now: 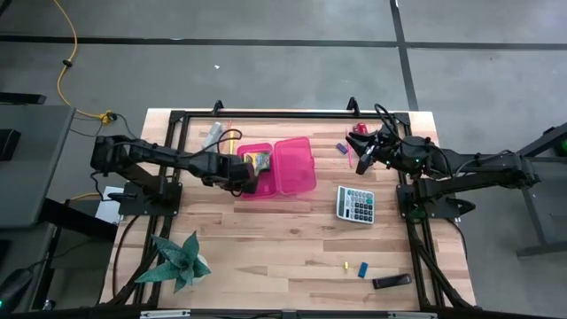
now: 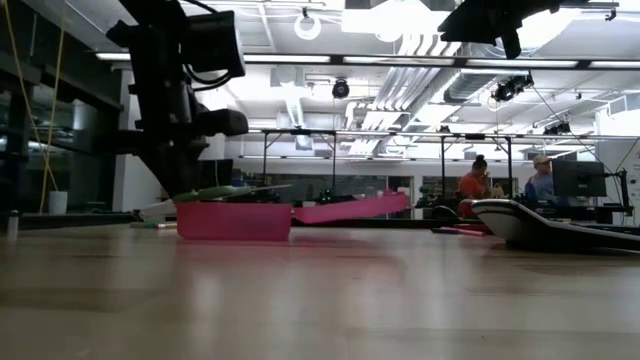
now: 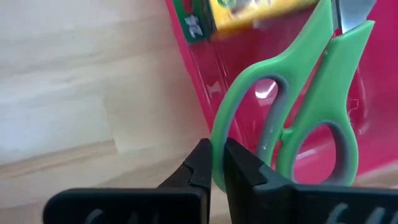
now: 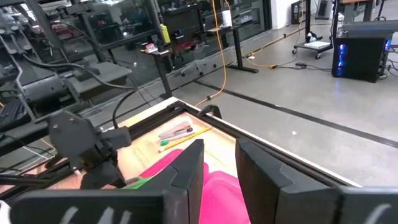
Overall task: Pack school essentials
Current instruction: Put the green scissors into the pink pencil box
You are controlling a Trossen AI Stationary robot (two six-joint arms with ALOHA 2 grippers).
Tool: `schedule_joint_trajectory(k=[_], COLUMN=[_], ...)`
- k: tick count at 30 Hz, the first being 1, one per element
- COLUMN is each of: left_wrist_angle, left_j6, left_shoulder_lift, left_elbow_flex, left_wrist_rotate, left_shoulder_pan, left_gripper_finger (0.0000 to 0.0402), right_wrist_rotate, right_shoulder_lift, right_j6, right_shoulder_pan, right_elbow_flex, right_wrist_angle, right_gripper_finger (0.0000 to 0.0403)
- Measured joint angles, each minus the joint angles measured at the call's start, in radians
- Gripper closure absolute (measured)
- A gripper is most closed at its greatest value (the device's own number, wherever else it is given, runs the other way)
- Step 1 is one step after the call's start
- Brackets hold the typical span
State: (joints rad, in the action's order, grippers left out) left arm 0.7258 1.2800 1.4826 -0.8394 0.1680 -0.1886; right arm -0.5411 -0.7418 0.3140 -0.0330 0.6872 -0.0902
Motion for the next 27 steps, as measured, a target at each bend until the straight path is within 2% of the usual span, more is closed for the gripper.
schedule_joint_trajectory(k=[15, 18, 21, 27], left_wrist_angle=[-0.063, -0.085, -0.150, -0.389], left_j6=[-0.036, -0.064, -0.135, -0.401], left_shoulder_lift=[-0.001, -0.033, -0.082, -0.213], left_elbow_flex=[0.000, 0.000, 0.000, 0.000], left_wrist_rotate=[0.030, 0.047, 0.107, 0.187], left_shoulder_pan=[-0.002, -0.007, -0.020, -0.071], left_gripper_finger=[0.0293, 0.0277, 0.0266, 0.0263], right_wrist_rotate=[0.001, 0.001, 0.002, 0.014], right_shoulder_lift=[0.000, 0.000, 0.000, 0.000], right_j6=[0.000, 0.000, 0.009, 0.064], right_shoulder_pan=[0.000, 0.000, 0.000, 0.000], right_elbow_flex=[0.000, 0.000, 0.000, 0.000], right_wrist_angle=[0.000, -0.001, 0.000, 0.000], right_gripper_finger=[0.0316, 0.0316, 0.0316, 0.0316])
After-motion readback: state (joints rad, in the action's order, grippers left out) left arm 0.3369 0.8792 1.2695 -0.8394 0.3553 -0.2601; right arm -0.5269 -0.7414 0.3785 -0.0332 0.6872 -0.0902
